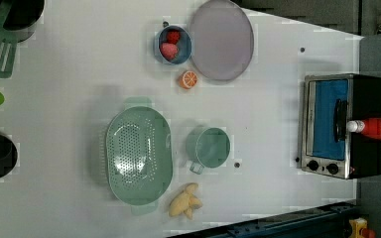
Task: Pick Ketchup from oven and place it on table.
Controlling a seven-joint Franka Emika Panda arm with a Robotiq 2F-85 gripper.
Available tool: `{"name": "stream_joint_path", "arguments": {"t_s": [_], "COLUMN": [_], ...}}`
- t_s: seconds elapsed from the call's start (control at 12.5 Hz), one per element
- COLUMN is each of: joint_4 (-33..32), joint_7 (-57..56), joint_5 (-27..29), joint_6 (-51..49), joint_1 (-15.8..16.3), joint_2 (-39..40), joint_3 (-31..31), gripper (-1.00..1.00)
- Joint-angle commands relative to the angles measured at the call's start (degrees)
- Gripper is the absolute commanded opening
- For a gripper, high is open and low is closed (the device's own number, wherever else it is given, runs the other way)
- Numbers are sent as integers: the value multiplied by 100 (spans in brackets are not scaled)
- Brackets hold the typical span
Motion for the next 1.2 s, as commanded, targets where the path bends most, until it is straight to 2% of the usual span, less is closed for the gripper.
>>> {"name": "stream_joint_path", "arguments": {"t_s": [0.08, 0.4, 0.72, 1.12, 1.2], "joint_4": [-6, 51, 52, 27, 30], "joint_7": [-114, -114, -114, -114, -114], "joint_5": [-12, 57, 323, 672, 673], "joint_6": [491, 863, 1544, 1602, 1603], "joint_1": [-156, -275, -411, -466, -466], "joint_2": [758, 1579, 1984, 2330, 2329], "joint_3": [-408, -793, -810, -813, -808], "gripper": [100, 100, 100, 100, 95]}}
